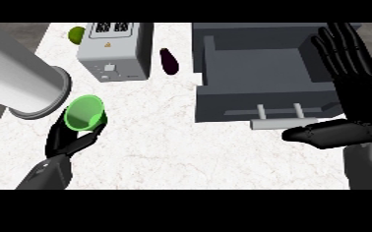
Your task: Pick up the cup, place it into the drawer and close the drawer
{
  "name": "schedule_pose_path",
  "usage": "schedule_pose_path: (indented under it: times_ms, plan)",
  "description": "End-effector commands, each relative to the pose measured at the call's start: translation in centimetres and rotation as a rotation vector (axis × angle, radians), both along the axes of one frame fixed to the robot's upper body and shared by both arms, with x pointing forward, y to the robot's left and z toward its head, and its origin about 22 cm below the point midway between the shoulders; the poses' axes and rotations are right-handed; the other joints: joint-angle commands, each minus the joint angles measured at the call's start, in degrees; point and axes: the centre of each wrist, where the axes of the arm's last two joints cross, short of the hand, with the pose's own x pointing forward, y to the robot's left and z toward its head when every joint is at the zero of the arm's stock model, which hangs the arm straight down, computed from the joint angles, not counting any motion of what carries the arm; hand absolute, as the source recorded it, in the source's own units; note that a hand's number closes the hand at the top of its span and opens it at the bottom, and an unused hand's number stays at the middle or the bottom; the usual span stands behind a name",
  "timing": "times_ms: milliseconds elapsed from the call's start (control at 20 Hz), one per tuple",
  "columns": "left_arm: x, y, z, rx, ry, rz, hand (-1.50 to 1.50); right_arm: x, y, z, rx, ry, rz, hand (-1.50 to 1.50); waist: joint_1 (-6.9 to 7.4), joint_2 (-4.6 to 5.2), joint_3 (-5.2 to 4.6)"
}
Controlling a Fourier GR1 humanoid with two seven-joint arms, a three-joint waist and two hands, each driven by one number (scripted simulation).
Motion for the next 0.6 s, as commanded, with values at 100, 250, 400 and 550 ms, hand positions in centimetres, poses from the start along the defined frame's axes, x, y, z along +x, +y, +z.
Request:
schedule_pose_path:
  times_ms: [100,250,400,550]
  plan:
    - [-0.2,-0.7,-0.3,0.157,-0.176,0.112,1.50,-0.6,0.2,-0.1,-0.013,0.010,0.005,-1.50,-0.42,0.08,-0.02]
    - [-0.1,-0.4,-0.1,0.263,-0.222,0.189,1.50,-1.3,0.7,0.5,-0.013,-0.008,0.014,-1.50,-0.67,-0.02,-0.06]
    - [1.4,-3.0,0.1,0.194,-0.293,0.170,1.50,0.3,-0.6,1.7,0.002,0.014,-0.021,-1.50,0.41,-0.21,0.08]
    - [2.4,-5.7,-0.1,0.139,-0.309,0.169,1.50,0.1,0.6,0.6,0.005,0.004,0.004,-1.50,0.40,-0.25,0.11]
